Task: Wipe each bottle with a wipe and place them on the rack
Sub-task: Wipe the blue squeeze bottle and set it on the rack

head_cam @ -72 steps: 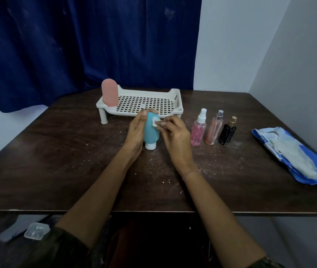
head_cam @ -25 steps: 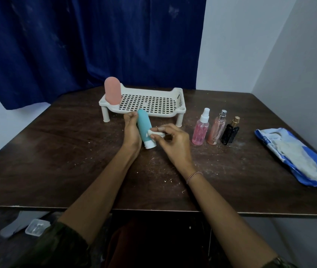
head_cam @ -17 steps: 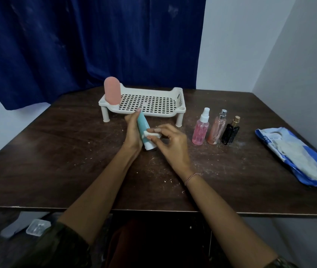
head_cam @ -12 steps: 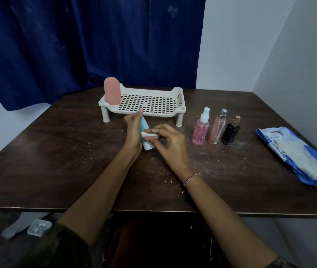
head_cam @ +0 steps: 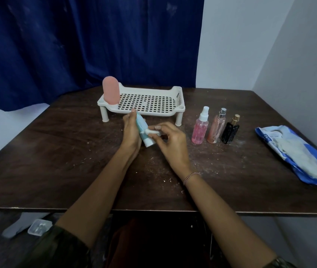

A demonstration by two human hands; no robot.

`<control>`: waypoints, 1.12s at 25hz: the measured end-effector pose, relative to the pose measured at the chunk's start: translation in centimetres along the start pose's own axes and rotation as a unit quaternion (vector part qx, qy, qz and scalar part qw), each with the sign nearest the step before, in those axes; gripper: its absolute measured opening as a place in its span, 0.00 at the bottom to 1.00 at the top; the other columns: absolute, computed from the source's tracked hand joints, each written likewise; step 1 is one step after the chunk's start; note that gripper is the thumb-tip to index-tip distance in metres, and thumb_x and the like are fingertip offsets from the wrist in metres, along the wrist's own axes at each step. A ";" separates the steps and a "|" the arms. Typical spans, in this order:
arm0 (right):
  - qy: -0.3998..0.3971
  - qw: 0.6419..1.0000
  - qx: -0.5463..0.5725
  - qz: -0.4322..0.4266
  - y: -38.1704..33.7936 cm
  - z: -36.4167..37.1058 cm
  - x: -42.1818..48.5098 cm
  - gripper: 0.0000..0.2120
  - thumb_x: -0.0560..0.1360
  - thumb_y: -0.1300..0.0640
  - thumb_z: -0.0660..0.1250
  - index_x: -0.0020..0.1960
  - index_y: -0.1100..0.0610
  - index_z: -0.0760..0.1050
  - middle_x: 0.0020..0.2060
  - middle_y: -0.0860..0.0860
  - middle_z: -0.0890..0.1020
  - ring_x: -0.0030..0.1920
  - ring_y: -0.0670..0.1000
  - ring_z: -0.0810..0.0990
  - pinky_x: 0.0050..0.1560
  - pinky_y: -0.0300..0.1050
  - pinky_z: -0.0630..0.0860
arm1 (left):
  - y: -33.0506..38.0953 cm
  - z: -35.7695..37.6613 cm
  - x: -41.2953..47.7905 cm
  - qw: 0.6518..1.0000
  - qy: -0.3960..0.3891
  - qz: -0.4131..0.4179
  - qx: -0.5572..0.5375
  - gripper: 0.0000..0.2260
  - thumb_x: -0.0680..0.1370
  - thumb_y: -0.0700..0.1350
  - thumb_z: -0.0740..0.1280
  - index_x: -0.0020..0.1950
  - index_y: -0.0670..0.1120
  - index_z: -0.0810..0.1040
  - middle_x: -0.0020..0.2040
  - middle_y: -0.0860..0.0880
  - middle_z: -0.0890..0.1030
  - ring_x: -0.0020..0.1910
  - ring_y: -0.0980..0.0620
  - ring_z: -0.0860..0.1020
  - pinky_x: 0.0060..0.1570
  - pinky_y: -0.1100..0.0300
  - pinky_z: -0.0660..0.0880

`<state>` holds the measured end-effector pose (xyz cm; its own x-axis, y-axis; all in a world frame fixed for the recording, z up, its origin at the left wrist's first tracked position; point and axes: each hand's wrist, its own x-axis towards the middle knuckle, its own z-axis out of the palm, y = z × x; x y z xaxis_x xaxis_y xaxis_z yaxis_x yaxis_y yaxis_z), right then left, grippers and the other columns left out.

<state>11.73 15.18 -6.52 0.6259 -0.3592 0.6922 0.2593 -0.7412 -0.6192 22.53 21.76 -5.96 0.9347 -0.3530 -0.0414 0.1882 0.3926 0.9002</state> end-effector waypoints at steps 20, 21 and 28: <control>0.006 0.999 -0.047 -0.028 0.0 0.0 0.0 0.07 0.72 0.64 0.70 0.49 0.64 0.81 0.43 0.53 0.79 0.44 0.42 0.76 0.48 0.30 0.74 | 0.2 0.3 -1.5 0.998 -0.055 -0.014 -0.004 0.14 0.82 0.52 0.54 0.57 0.43 0.69 0.44 0.47 0.74 0.41 0.55 0.74 0.39 0.61 0.75; -0.010 0.998 -0.044 -0.047 -0.2 0.0 -0.2 0.07 0.72 0.64 0.69 0.49 0.64 0.81 0.43 0.54 0.79 0.45 0.45 0.77 0.48 0.33 0.75 | 0.2 0.2 -1.5 0.999 -0.054 -0.008 0.004 0.14 0.82 0.52 0.54 0.57 0.43 0.69 0.44 0.47 0.74 0.41 0.55 0.74 0.40 0.61 0.75; -0.012 0.995 -0.072 -0.073 0.0 0.2 -0.1 0.04 0.71 0.65 0.70 0.45 0.65 0.80 0.42 0.55 0.78 0.43 0.49 0.78 0.46 0.40 0.76 | 0.3 0.2 -1.8 0.995 -0.093 0.014 -0.023 0.08 0.82 0.47 0.55 0.46 0.46 0.69 0.41 0.49 0.72 0.39 0.56 0.73 0.36 0.64 0.74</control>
<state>11.86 15.33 -6.64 0.6073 -0.2300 0.7604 0.2413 -0.8586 -0.4524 20.83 22.32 -5.48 0.8689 -0.4903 0.0679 0.1808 0.4419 0.8786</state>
